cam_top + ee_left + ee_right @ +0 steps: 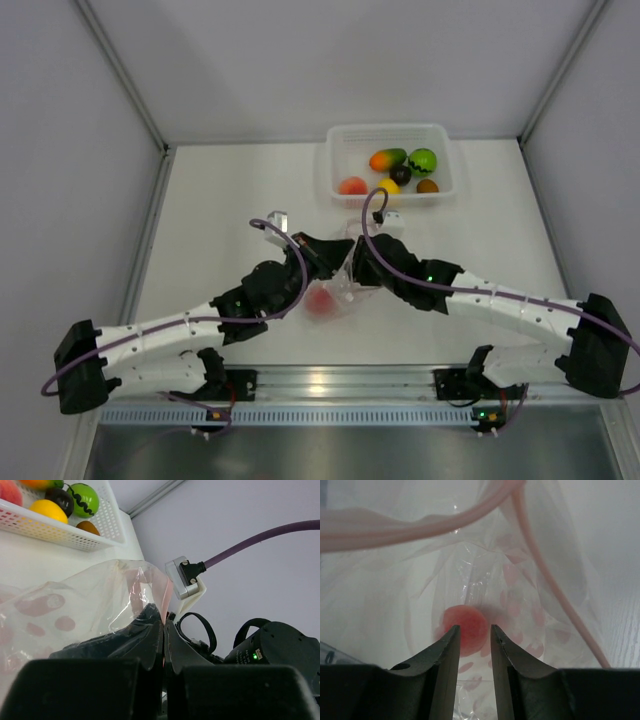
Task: Open the zip-top bag and remove the fake food
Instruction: Adjust the zipper food storage bag at the center of the board.
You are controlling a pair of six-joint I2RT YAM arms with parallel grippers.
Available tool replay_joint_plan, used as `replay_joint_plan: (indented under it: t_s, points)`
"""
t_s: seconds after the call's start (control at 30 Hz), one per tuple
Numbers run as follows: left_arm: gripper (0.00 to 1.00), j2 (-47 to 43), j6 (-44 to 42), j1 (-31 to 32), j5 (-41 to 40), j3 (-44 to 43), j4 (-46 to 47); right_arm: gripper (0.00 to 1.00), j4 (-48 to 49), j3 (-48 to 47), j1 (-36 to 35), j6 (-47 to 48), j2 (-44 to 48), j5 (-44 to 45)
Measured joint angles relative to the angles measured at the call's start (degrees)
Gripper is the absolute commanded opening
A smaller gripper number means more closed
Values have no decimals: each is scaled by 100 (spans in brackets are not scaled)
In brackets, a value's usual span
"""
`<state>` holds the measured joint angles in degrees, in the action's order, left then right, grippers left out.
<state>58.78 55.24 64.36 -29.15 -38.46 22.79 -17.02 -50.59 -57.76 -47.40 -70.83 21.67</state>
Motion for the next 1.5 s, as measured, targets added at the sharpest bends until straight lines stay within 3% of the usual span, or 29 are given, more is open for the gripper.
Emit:
replay_joint_plan:
  t_s: [0.4,0.6,0.83,1.3,1.5]
  points:
    - [0,533,179,214,87,-208,470,31,48,-57,94,-157,160,188]
    - [0,918,310,308,271,-468,758,31,-396,-225,538,4,306,525]
    - [0,702,339,393,105,-251,828,31,-1003,-472,813,398,402,922]
    - [0,752,507,393,-199,334,901,29,-1631,-332,800,841,225,713]
    - [0,979,310,393,-199,146,898,29,-2457,-964,765,1233,-201,459]
